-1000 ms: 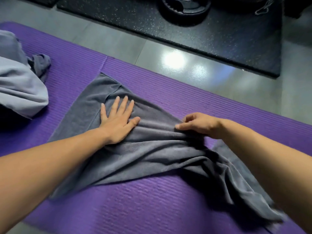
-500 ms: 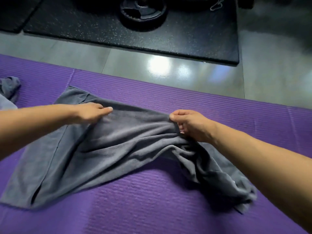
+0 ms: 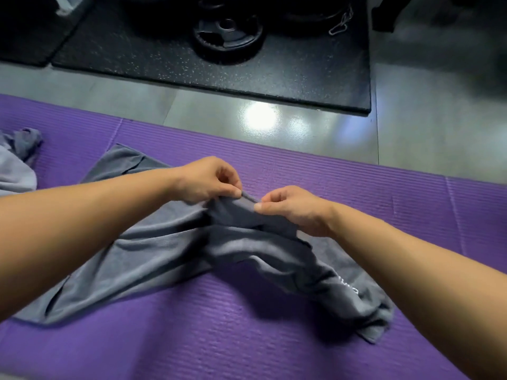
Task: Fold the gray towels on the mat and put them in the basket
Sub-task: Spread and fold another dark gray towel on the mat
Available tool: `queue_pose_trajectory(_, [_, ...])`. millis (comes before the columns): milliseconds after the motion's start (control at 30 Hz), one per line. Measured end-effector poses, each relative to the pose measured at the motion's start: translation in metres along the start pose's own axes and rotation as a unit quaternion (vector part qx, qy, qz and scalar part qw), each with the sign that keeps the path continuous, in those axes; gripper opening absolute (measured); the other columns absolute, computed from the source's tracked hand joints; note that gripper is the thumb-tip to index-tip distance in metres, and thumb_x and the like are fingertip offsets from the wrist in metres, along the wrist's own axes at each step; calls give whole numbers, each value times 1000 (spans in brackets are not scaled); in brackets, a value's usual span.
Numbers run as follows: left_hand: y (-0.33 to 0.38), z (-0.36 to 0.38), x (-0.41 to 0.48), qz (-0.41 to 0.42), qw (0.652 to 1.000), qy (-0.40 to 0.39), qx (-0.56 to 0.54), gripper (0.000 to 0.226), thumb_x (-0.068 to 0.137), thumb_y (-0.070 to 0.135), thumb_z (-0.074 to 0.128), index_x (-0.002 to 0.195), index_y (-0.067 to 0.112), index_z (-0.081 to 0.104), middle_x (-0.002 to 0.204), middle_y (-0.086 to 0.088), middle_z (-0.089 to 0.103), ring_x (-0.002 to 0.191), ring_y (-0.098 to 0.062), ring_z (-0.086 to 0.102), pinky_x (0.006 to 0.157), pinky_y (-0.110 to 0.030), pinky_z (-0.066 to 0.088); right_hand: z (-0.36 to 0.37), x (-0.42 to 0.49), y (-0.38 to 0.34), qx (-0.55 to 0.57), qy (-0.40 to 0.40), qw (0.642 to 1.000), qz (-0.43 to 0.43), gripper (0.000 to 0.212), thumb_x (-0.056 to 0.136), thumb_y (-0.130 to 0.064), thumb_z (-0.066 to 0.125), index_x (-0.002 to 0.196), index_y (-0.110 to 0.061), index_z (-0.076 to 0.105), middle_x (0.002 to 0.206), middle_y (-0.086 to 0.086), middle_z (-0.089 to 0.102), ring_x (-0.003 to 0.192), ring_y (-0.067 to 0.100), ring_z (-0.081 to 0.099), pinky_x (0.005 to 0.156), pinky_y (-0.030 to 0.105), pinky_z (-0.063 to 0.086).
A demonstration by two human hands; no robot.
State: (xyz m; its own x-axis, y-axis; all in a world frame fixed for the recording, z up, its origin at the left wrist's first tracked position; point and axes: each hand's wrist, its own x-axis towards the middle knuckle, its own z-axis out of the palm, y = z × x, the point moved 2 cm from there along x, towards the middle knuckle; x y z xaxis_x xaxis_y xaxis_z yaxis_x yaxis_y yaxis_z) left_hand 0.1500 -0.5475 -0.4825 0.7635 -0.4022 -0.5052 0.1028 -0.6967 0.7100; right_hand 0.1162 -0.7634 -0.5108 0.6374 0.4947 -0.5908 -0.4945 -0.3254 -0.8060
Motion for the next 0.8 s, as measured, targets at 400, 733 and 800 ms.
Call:
queue_pose_trajectory(400, [-38, -26, 5, -71, 979, 182, 61, 12, 91, 21, 73, 80, 18, 69, 76, 2, 71, 68, -14, 59, 71, -33, 50, -110, -73, -15, -145, 17, 984, 100, 42, 73, -51, 84, 57, -20, 60, 60, 5, 47, 54, 18, 41, 54, 30, 28])
queue_pose_trajectory(733, [21, 14, 53, -66, 979, 118, 152, 12, 97, 22, 62, 89, 13, 63, 89, -5, 66, 89, -26, 59, 74, -31, 36, -174, -173, 13, -385, 125, 885, 229, 44, 85, -48, 75, 65, -13, 58, 49, -3, 54, 43, 11, 46, 41, 19, 36])
queue_pose_trajectory(800, [25, 25, 60, -74, 980, 115, 144, 13, 98, 20, 59, 90, 10, 62, 90, -7, 65, 89, -28, 58, 73, -32, 36, -183, -191, 8, -452, 143, 843, 255, 43, 86, -53, 72, 67, -14, 65, 49, -10, 59, 50, 8, 53, 47, 20, 40])
